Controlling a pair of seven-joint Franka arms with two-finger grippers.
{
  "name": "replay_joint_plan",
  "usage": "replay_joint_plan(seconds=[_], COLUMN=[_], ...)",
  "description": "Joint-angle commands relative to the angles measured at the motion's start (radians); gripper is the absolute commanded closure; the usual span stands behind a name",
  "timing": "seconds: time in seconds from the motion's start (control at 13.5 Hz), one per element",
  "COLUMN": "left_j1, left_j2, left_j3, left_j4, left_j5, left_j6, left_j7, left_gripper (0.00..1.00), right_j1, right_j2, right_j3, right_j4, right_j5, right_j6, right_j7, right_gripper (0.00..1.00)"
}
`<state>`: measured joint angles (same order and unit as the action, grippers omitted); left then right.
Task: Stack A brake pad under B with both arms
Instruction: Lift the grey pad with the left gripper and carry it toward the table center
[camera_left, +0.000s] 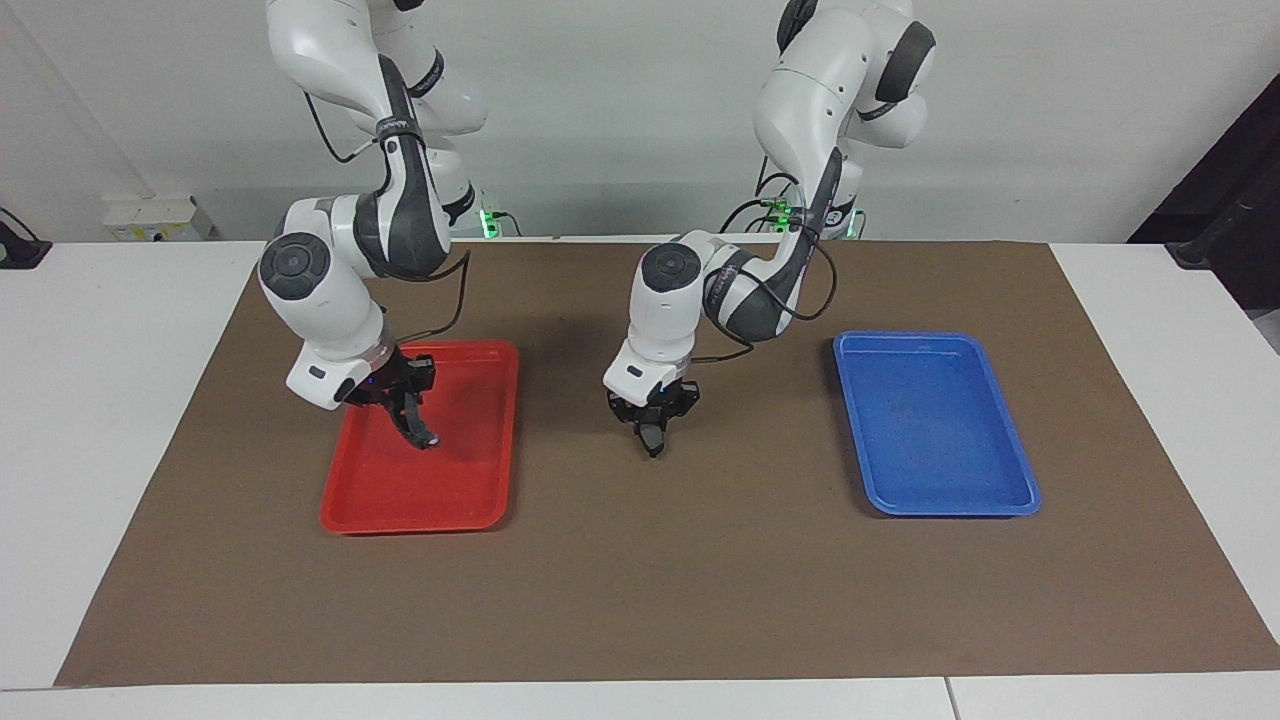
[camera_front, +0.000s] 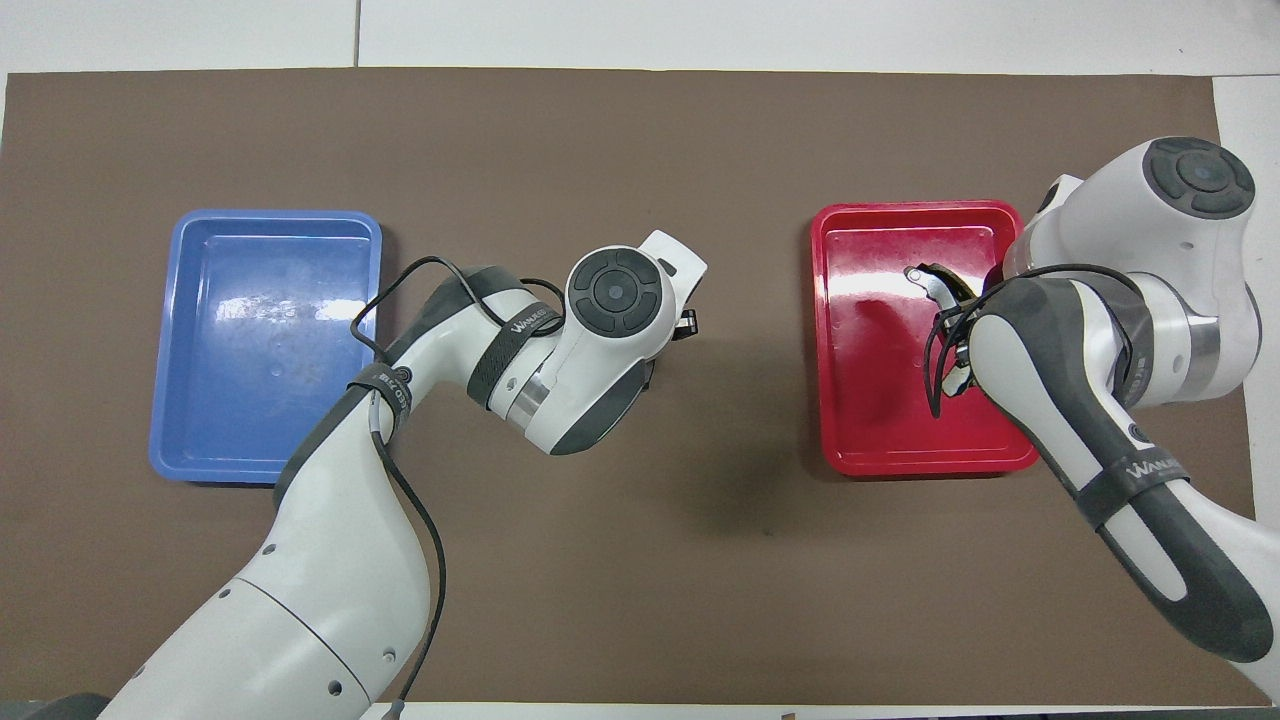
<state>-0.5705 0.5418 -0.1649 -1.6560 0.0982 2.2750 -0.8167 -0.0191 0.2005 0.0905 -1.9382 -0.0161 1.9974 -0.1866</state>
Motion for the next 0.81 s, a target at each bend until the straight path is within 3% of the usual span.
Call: replay_joint_plan(seconds=[0.0, 0.07, 0.22, 0.3, 0.59, 0.74], left_j1=[-0.012, -0.012, -0.012, -0.012, -0.012, -0.009], left_j2=[0.012, 0.012, 0.012, 0.012, 0.013, 0.006], left_j3=[0.012, 0.012, 0.013, 0.015, 0.028, 0.039], left_j4=[0.002, 0.002, 0.002, 0.002, 0.022, 0.082], left_j5=[0.025, 0.025, 0.025, 0.025, 0.037, 0.051], left_j6=[0.02, 0.021, 0.023, 0.024, 0.005, -0.081], left_j7=[-0.018, -0.018, -0.018, -0.015, -0.007, -0.001], left_gripper=[0.98, 0.93, 0.56, 0.45, 0.23, 0.14], right_j1=[-0.009, -0.009, -0.007, -0.004, 0.018, 0.018], right_j2=[-0.021, -0.021, -0.016, -0.013, -0.012, -0.01], right_j3=[0.018, 0.027, 0.028, 0.029, 0.029, 0.029], right_j4=[-0.005, 0.01, 0.025, 0.027, 0.035, 0.06], right_j5=[-0.005, -0.005, -0.005, -0.001, 0.007, 0.007], right_j6=[-0.063, -0.08, -0.071, -0.063, -0.062, -0.077], right_j7=[-0.031, -0.036, -0.043, -0.04, -0.031, -0.033], right_gripper=[1.0, 1.0, 1.0, 1.0, 1.0, 1.0])
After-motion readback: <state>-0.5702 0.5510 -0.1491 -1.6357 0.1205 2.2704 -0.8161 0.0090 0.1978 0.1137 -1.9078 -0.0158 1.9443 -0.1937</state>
